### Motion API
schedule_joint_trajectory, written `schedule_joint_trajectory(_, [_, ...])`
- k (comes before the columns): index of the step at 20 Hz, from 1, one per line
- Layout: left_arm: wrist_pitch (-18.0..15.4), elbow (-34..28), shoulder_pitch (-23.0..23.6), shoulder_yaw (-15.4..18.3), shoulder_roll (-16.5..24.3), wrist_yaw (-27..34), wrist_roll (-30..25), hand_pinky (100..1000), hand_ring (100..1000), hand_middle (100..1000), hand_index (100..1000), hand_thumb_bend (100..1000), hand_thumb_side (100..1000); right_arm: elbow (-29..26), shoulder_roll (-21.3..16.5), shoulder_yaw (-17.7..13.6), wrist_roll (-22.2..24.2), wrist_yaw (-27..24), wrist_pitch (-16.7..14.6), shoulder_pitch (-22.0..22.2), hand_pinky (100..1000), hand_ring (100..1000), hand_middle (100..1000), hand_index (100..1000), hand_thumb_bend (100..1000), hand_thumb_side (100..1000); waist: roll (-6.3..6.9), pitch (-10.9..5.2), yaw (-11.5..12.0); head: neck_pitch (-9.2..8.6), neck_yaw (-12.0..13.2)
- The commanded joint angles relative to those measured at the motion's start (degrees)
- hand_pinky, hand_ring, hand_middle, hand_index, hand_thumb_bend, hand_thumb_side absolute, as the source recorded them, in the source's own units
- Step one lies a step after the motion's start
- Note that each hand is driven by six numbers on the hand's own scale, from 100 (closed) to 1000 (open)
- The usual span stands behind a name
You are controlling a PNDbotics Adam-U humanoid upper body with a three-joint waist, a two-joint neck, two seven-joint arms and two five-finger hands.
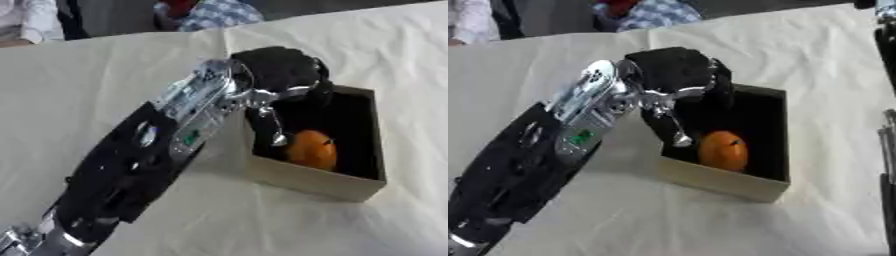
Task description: Pick up objects on the table and place them in the box.
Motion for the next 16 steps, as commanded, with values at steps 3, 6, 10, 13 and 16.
schedule_joint_trajectory(3, [3.7,-7.0,-1.5,4.2,2.6,2.4,6.1,475,643,642,737,359,168,-1.0,-0.8,-0.6,-0.3,-0.2,-0.1,-0.5,599,681,548,799,100,787,-0.56,-1.22,0.1,-0.32,-0.1])
schedule_joint_trajectory(6, [5.6,-10.4,-1.6,5.8,4.4,4.4,8.0,459,629,627,727,348,178,-1.0,-1.0,-0.7,-0.5,-0.1,-0.1,-0.5,599,681,548,799,100,786,-0.55,-1.33,0.3,-0.19,-0.4])
schedule_joint_trajectory(10, [9.2,-17.7,0.0,10.1,10.1,10.2,11.0,458,622,620,727,363,245,-1.0,-1.5,-1.0,-0.7,0.3,-0.1,-0.3,601,682,549,799,100,784,-0.41,-1.65,1.1,0.07,-1.4])
schedule_joint_trajectory(13, [12.8,-22.5,2.2,13.6,14.9,14.7,14.1,464,622,621,731,371,311,-1.0,-1.9,-1.2,-0.9,0.7,-0.2,-0.3,602,683,551,799,100,782,-0.42,-1.87,1.6,0.24,-2.0])
schedule_joint_trajectory(16, [15.7,-26.3,5.1,16.7,19.2,17.9,17.5,460,618,620,732,375,332,-1.0,-2.2,-1.3,-1.0,0.9,-0.2,-0.3,602,683,551,798,100,781,-0.56,-1.93,2.1,0.29,-2.6])
